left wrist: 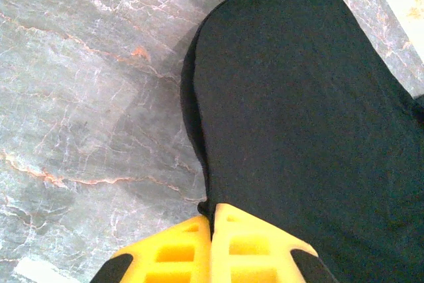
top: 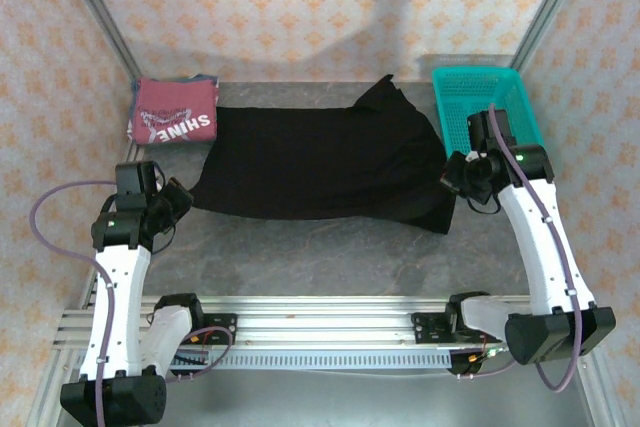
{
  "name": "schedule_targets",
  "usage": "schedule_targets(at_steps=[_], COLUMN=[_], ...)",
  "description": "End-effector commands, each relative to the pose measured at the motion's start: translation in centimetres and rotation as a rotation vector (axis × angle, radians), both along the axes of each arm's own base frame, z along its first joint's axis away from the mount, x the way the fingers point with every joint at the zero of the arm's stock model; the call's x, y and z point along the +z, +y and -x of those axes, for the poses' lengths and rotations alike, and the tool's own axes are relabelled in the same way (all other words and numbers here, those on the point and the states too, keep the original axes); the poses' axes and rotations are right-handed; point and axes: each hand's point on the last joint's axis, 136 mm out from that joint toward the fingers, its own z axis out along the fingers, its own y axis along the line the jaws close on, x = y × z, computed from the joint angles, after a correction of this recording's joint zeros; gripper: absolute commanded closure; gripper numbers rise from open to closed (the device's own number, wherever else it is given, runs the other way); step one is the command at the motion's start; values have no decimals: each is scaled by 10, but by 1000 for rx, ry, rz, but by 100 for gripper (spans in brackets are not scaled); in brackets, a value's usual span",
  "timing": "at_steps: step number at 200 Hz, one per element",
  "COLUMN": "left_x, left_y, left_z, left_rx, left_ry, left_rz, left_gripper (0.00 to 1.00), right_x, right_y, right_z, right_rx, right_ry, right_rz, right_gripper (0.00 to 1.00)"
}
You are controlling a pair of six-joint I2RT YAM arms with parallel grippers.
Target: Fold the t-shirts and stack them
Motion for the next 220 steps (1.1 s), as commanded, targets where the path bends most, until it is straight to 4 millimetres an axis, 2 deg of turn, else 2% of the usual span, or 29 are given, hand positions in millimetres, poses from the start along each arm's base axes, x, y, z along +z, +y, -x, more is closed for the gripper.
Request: schedule_targets(at_steps=[1,29,63,105,146,170,196,213,220], left_x=[20,30,20,-12,-50,-63,-74,-86,-90], left_y=[6,10,13,17,27,27,16,13,14], left_z=[-23,-50,-90,-135,-166,-186,-210,-219,-221], left_rx=[2,-6,-39,-63,-56,-59,-95,-96,-85], left_ry=[-80,-91,-53,34,136,149,165,193,200], left_rz=[-31,-41,-48,-53,-76,-70,-67,-66,-67], left_gripper=[100,100,100,100,100,100,100,100,100], right_x=[6,9,-7,-35,-72,-87,-100,-109,-113], right_y=[-1,1,9,10,17,20,21,17,16], right_z=[-21,-57,-112,-174,-228,-255,-278,-289,-295], right_rx=[32,84,160,206,240,247,235,214,201], right_ry=[-28,-35,-8,22,64,73,77,77,73], right_rz=[37,74,95,154,164,166,174,194,202], right_gripper=[100,100,100,100,100,100,100,100,96])
